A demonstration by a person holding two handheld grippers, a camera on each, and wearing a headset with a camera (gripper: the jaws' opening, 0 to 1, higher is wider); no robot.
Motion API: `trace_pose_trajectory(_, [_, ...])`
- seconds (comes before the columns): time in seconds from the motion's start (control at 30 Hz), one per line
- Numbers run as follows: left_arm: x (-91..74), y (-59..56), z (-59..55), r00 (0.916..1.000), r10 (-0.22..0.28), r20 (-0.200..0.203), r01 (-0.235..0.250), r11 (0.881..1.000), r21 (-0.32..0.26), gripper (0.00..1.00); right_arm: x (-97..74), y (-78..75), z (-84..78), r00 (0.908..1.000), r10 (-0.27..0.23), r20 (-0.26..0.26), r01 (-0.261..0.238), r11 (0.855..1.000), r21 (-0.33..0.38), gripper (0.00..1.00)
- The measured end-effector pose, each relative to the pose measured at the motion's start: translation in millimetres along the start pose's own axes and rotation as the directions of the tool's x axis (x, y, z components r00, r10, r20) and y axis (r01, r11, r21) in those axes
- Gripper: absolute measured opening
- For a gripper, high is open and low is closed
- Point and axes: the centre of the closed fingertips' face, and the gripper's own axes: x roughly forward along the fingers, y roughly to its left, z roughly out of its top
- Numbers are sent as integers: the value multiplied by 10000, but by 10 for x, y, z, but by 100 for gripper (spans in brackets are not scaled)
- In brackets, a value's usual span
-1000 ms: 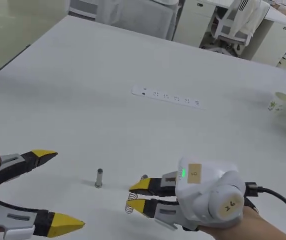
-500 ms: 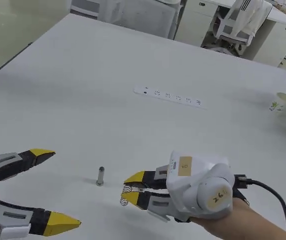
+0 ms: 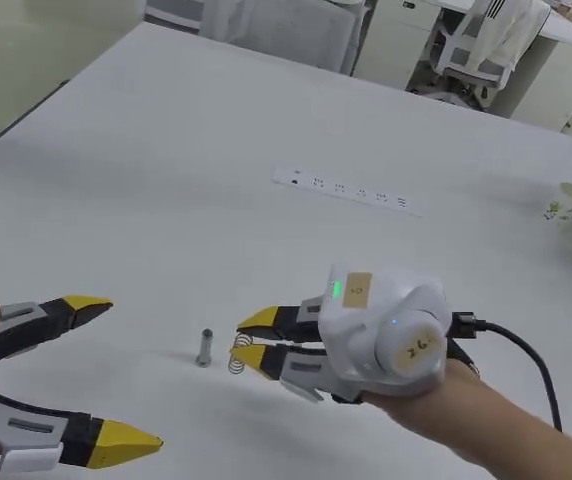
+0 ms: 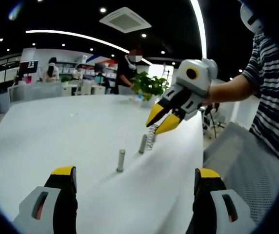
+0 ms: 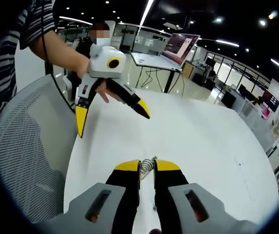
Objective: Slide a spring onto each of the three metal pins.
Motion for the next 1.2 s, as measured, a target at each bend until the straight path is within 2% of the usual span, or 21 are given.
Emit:
trace_pose_trajectory(0.47, [-19, 17, -7, 10000, 76, -12, -76, 10000, -37, 97, 125, -126, 86, 9999, -37, 138, 37, 10000, 35, 7])
trace_pose_trajectory(0.93, [-43, 3, 3, 9999, 65, 138, -62, 9998, -213, 96, 251, -270, 134, 9989, -239, 401, 205, 9962, 844, 7])
trace_pose_trajectory(1.2, [-66, 20, 7, 9998, 134, 134, -131, 9997, -194, 96, 308, -280, 107, 9993, -194, 310, 165, 9955, 929, 7])
